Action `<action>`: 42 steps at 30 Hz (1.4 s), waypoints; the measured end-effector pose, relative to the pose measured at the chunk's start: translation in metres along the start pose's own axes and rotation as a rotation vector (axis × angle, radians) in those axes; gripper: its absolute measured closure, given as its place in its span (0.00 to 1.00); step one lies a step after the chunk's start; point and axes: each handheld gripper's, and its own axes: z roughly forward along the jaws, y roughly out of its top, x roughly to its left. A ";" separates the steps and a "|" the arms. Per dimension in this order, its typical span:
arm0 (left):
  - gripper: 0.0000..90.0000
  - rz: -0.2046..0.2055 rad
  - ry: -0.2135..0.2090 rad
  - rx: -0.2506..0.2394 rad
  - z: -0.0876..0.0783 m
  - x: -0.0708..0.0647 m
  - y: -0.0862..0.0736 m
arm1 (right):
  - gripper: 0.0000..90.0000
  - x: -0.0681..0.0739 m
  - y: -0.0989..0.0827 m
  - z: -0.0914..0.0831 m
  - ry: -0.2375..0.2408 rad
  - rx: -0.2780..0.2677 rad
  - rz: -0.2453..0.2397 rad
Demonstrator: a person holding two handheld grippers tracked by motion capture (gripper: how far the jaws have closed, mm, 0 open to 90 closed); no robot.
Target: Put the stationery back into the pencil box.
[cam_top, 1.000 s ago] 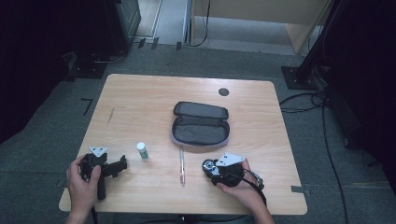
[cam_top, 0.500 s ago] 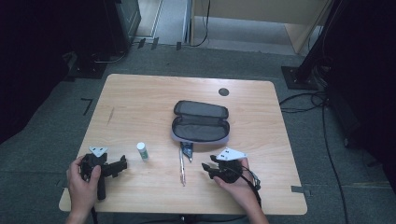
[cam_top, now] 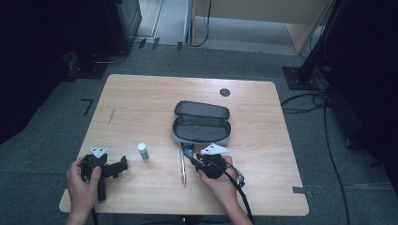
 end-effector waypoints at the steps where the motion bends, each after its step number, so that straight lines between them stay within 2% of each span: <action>1: 0.00 0.001 0.002 0.001 0.000 0.000 0.000 | 0.79 0.002 0.001 0.001 -0.009 -0.002 -0.003; 5: 0.00 0.001 0.000 0.001 0.000 0.000 0.000 | 0.82 0.009 0.003 0.006 -0.024 -0.016 -0.020; 8: 0.00 0.000 -0.001 0.000 0.000 0.000 0.000 | 0.87 0.013 0.001 0.009 -0.063 -0.006 -0.049; 14: 0.00 0.000 0.000 0.001 0.000 0.000 0.000 | 0.91 0.011 -0.006 0.011 -0.090 0.024 -0.077; 22: 0.00 0.000 0.001 0.000 0.000 0.000 0.000 | 0.92 0.001 -0.011 0.005 -0.078 0.021 -0.067; 26: 0.00 0.001 0.000 0.001 0.000 0.000 0.000 | 0.98 -0.002 -0.014 0.000 -0.068 0.035 -0.070; 30: 0.00 0.002 0.002 0.002 0.000 0.000 0.000 | 0.84 -0.007 -0.016 -0.009 -0.065 0.052 -0.065; 32: 0.00 0.005 0.004 0.003 0.000 0.000 0.000 | 0.73 -0.010 -0.015 -0.013 -0.044 0.021 -0.040; 34: 0.00 0.005 0.005 0.003 0.000 0.000 0.000 | 0.59 -0.010 -0.010 -0.013 -0.050 -0.007 -0.007; 36: 0.00 0.005 0.005 0.003 0.000 0.000 0.000 | 0.53 -0.007 -0.005 -0.009 -0.061 -0.026 0.011; 39: 0.00 0.005 0.004 0.003 0.000 0.000 0.000 | 0.50 -0.001 0.004 0.002 -0.091 -0.030 0.030; 42: 0.00 0.004 0.004 0.003 0.000 0.000 0.000 | 0.51 0.003 0.011 0.013 -0.112 -0.013 0.054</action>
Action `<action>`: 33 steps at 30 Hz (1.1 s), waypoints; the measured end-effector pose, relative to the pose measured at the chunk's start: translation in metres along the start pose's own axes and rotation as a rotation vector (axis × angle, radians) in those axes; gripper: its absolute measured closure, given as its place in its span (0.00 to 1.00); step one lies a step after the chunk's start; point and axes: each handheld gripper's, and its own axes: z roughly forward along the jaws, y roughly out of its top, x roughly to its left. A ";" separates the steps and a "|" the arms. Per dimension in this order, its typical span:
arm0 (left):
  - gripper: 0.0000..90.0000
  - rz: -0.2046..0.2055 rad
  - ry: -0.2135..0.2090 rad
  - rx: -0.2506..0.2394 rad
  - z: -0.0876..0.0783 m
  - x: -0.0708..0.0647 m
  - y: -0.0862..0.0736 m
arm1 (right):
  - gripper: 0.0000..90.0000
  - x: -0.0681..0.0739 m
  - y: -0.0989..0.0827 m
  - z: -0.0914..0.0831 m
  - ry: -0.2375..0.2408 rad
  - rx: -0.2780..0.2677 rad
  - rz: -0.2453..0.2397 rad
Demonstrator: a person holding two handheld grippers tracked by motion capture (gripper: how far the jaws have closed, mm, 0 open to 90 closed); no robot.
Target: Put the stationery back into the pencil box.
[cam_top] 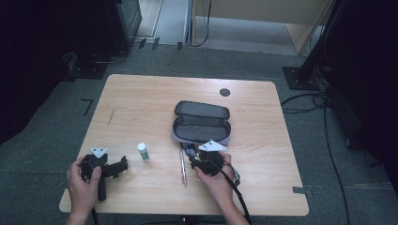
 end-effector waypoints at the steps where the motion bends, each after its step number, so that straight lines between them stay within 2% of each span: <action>1: 0.00 0.000 0.000 0.000 0.000 0.000 0.000 | 0.51 0.001 0.002 0.003 -0.003 0.003 0.010; 5: 0.00 -0.002 -0.002 -0.001 0.000 0.000 0.000 | 0.52 0.004 0.005 0.012 -0.029 0.005 0.053; 12: 0.00 -0.001 0.000 -0.001 0.000 0.000 0.000 | 0.51 0.013 0.010 0.026 -0.091 0.016 0.076; 18: 0.00 0.000 0.000 0.000 0.000 0.000 0.000 | 0.57 0.018 0.009 0.032 -0.140 0.006 0.040; 24: 0.00 -0.001 -0.001 0.000 0.000 0.000 0.000 | 0.58 0.016 0.007 0.029 -0.127 0.005 0.021; 33: 0.00 0.000 0.000 0.000 0.000 0.000 0.000 | 0.58 0.009 -0.003 0.017 -0.077 0.012 -0.001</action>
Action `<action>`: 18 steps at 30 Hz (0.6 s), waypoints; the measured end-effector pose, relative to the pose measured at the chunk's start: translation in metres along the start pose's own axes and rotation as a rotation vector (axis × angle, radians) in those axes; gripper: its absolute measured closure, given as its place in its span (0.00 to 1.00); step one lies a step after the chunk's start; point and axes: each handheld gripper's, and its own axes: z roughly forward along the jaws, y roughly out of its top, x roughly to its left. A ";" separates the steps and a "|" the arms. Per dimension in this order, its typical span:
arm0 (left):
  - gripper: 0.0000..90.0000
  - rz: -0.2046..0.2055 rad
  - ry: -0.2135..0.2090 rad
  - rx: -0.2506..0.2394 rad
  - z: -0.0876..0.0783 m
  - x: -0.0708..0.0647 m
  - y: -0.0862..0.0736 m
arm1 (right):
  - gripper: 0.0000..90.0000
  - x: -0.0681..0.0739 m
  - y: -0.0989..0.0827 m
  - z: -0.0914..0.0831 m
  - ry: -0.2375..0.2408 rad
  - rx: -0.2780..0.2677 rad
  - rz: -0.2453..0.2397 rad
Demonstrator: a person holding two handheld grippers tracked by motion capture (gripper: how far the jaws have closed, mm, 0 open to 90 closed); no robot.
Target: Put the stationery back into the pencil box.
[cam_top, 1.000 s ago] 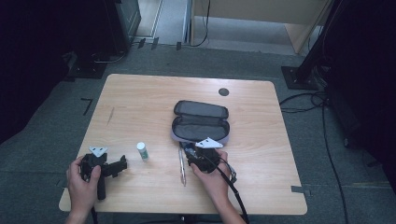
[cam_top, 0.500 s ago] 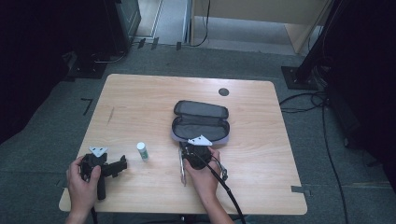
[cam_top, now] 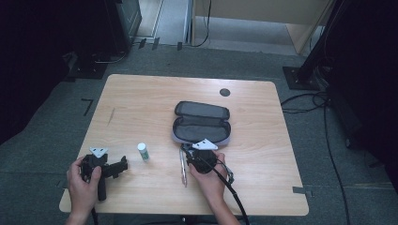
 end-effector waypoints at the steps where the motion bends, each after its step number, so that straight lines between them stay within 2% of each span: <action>1: 0.00 0.000 0.000 0.000 0.000 0.000 0.000 | 0.58 -0.001 -0.002 -0.002 0.004 -0.003 -0.002; 8: 0.00 0.000 0.000 0.000 0.000 0.000 0.000 | 0.58 -0.006 -0.018 -0.020 0.017 0.001 -0.022; 13: 0.00 0.000 0.000 0.000 0.000 0.000 0.000 | 0.58 -0.014 -0.031 -0.036 -0.009 0.009 -0.055; 16: 0.00 0.001 0.001 0.000 0.000 0.000 0.000 | 0.49 -0.019 -0.035 -0.041 0.004 0.013 -0.043; 18: 0.00 0.001 0.001 0.000 0.000 0.000 0.000 | 0.49 -0.022 -0.034 -0.041 0.018 0.019 -0.037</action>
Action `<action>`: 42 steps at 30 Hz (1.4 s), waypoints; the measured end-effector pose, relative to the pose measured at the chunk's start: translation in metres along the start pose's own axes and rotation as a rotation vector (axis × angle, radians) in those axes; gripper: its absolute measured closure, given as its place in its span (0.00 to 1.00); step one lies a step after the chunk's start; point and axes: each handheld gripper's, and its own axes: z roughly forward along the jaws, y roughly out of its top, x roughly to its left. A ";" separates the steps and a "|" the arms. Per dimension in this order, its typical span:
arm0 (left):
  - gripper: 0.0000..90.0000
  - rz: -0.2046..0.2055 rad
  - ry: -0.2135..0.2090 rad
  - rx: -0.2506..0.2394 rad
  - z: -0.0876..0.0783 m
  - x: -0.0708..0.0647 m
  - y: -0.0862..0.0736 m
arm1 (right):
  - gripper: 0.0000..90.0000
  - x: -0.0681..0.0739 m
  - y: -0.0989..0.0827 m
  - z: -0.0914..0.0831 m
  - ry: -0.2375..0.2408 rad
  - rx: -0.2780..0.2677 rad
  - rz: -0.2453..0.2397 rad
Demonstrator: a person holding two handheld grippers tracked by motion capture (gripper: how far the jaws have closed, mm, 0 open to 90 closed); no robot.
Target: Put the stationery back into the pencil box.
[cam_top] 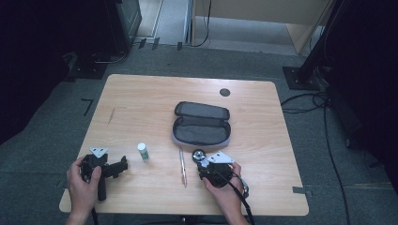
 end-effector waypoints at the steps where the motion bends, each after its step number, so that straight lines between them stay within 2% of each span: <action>1: 0.00 0.000 0.000 0.000 0.000 0.000 0.000 | 0.47 0.000 0.001 0.001 -0.005 0.000 0.001; 5: 0.00 0.000 0.000 0.000 0.000 0.000 0.000 | 0.40 0.002 0.008 0.005 -0.021 0.002 -0.022; 9: 0.00 0.000 0.000 0.000 0.000 0.000 0.000 | 0.37 0.008 0.018 0.012 -0.006 0.023 -0.048; 17: 0.00 0.000 0.000 0.000 0.000 0.000 0.000 | 0.39 0.009 0.023 0.022 -0.023 0.027 -0.048; 21: 0.00 0.000 0.000 0.000 0.000 0.000 0.000 | 0.39 0.005 0.022 0.025 -0.027 0.014 -0.042; 31: 0.00 0.001 0.000 0.001 0.000 0.000 0.000 | 0.39 0.004 0.016 0.025 -0.018 -0.031 -0.043; 34: 0.00 0.001 0.000 0.001 0.000 0.000 0.000 | 0.40 0.004 0.016 0.025 -0.020 -0.031 -0.043; 37: 0.00 0.000 0.000 0.001 0.000 0.000 0.000 | 0.46 0.003 0.016 0.025 -0.030 -0.035 -0.030; 42: 0.00 0.000 0.000 0.000 0.000 0.000 0.000 | 0.46 0.004 0.016 0.024 -0.033 -0.036 -0.029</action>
